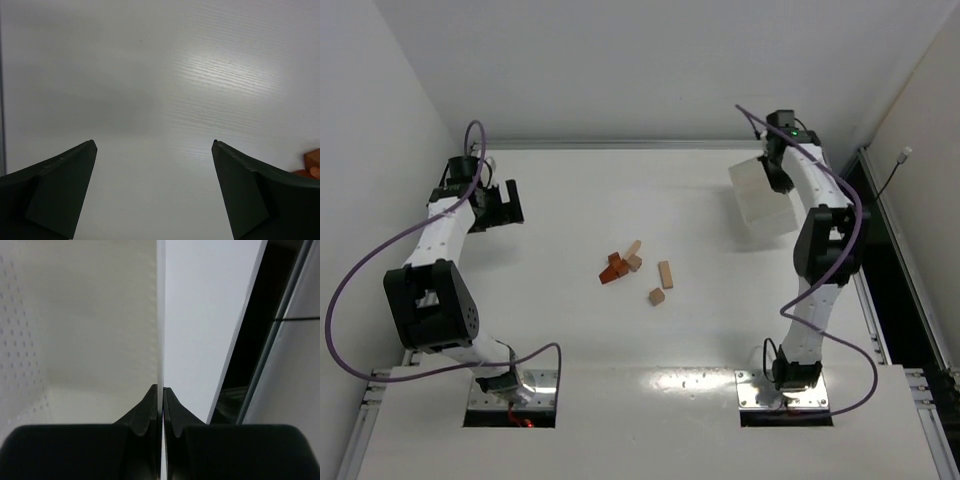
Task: Build the wood block tower
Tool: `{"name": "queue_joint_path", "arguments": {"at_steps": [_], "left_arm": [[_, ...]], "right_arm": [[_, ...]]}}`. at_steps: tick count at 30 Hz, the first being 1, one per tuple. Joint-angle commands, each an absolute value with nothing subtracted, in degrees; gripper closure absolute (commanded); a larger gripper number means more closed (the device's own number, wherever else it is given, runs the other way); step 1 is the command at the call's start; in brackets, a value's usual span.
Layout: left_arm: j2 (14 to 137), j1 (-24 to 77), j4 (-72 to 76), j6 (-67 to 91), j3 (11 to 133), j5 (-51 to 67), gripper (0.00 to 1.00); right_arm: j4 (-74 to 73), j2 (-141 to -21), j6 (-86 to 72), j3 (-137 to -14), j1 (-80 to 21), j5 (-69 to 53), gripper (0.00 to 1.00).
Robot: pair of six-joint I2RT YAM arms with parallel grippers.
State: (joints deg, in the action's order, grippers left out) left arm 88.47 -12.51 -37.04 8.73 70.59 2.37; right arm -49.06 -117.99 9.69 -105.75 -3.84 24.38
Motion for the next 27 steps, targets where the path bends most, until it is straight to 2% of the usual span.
{"name": "queue_joint_path", "arguments": {"at_steps": [1,12,25,27], "left_arm": [[88.9,-13.1,-35.9,7.2,73.6,7.4,0.0],[91.2,-13.1,-35.9,6.7,75.4,10.7,0.0],[91.2,-13.1,-36.9,5.5,75.9,10.2,0.0],[91.2,-13.1,-37.4,5.0,75.9,9.7,0.0]], "right_arm": [[-51.8,-115.9,6.2,-111.2,1.3,11.0,1.0],[-49.4,-120.5,8.6,-115.1,11.9,-2.5,1.0],[-50.6,-130.6,12.4,-124.3,17.7,-7.1,1.0],[-50.6,-132.0,12.4,-124.3,18.4,-7.1,0.97]]}}
